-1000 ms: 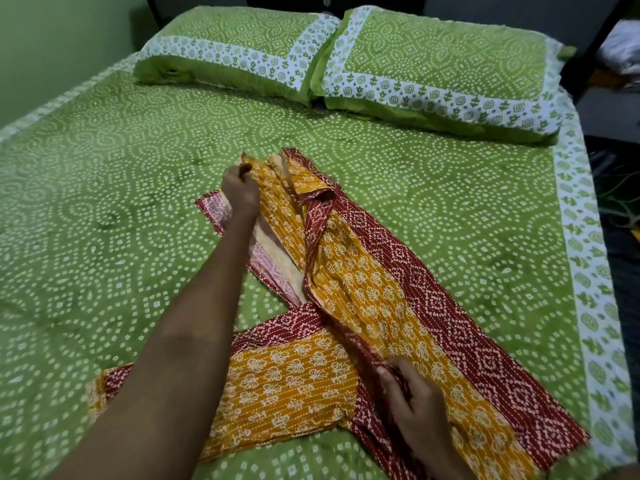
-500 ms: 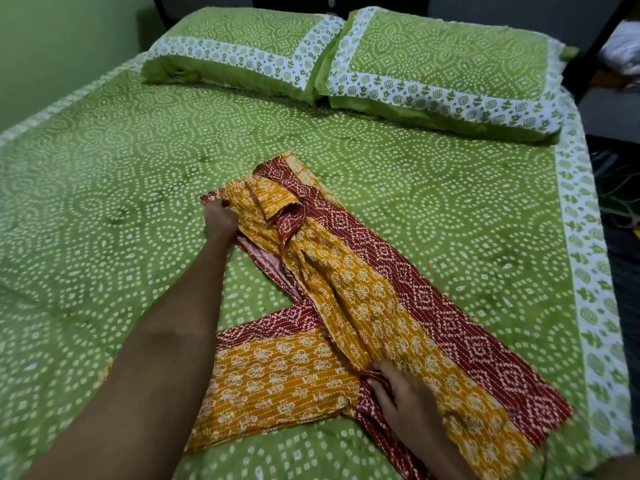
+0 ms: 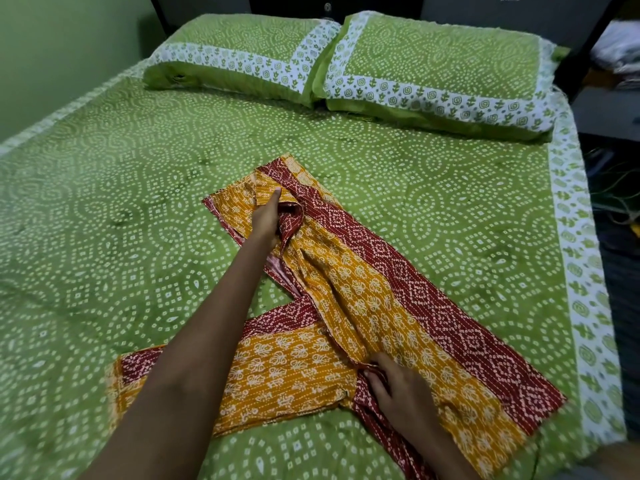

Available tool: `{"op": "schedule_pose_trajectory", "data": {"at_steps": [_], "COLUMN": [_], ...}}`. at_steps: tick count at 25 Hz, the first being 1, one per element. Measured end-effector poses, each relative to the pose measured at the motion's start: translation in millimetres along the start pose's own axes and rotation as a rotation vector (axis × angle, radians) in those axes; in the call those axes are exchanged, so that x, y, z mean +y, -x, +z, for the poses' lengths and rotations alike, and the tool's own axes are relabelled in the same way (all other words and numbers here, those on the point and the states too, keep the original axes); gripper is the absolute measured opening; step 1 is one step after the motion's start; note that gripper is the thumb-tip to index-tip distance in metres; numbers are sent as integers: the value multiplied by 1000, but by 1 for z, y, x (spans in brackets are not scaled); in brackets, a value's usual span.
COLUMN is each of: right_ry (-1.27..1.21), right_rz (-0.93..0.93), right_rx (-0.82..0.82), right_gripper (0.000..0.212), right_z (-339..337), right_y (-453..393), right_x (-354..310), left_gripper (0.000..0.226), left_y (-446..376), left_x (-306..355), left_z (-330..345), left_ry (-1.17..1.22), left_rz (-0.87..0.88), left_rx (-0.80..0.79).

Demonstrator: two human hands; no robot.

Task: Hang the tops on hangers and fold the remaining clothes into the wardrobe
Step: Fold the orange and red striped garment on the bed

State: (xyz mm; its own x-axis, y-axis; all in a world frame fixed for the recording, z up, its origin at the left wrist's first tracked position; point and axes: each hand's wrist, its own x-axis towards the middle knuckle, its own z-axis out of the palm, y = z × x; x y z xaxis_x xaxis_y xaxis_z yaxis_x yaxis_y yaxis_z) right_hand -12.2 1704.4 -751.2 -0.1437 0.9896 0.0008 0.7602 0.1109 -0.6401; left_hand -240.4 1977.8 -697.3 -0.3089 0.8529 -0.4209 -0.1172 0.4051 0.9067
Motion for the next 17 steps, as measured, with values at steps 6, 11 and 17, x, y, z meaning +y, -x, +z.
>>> {"op": "schedule_pose_trajectory", "data": {"at_steps": [6,11,17], "right_ry": [-154,-1130,-574], "right_rz": [61,657,-12], "right_rx": [54,257,715], "right_gripper": [9,18,20], "right_z": [2,-39,-57], "right_y": [2,-17,-8], "right_x": [5,-9,-35], "left_gripper": [32,10,26], "left_y": [-8,1,-13], "left_x": [26,69,126], "left_z": [5,45,47], "left_ry": [239,142,468], "left_rz": [-13,-106,52], "left_rx": [299,77,-110]}}
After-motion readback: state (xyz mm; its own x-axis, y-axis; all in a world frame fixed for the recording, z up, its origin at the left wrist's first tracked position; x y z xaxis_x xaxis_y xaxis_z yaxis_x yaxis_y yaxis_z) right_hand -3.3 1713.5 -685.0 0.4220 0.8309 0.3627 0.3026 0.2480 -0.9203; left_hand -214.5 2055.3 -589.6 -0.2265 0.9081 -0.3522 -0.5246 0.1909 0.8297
